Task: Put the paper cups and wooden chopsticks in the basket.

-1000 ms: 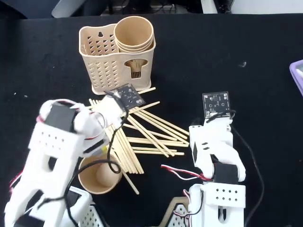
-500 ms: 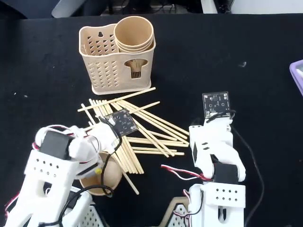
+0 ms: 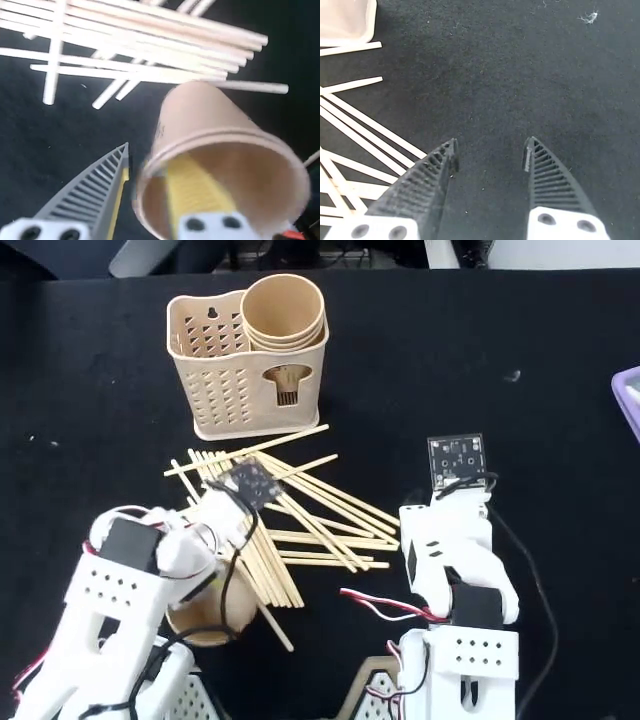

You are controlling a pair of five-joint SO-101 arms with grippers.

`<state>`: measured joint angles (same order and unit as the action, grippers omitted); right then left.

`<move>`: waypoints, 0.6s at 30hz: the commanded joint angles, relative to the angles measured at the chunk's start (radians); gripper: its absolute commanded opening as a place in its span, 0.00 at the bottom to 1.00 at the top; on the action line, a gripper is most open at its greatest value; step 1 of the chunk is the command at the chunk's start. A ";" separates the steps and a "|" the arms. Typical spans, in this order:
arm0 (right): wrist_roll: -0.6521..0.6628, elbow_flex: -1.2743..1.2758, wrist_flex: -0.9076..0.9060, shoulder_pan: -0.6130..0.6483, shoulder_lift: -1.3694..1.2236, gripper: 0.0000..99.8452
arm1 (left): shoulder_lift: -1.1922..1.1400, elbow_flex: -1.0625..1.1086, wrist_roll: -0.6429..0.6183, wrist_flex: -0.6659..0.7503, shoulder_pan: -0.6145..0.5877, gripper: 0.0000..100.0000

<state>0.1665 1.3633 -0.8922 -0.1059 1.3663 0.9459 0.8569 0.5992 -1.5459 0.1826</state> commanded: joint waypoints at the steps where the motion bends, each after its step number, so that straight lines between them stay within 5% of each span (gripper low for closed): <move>1: 0.000 -0.018 0.017 0.012 -0.007 0.22 | 0.014 -0.262 -0.103 -0.129 -0.005 0.02; 8: -0.003 -0.018 0.015 0.012 -0.007 0.22 | -0.044 -0.696 -0.203 -0.215 -0.093 0.03; 12: -0.006 -0.018 0.020 0.012 -0.007 0.22 | -0.207 -0.954 -0.394 -0.210 -0.153 0.03; 18: -0.006 -0.012 0.021 0.012 -0.007 0.22 | -0.451 -1.454 -0.631 -0.091 -0.087 0.03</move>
<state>0.1665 1.3633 -0.8922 -0.1059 1.3663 0.6329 -0.2340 0.1036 -1.7392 0.0583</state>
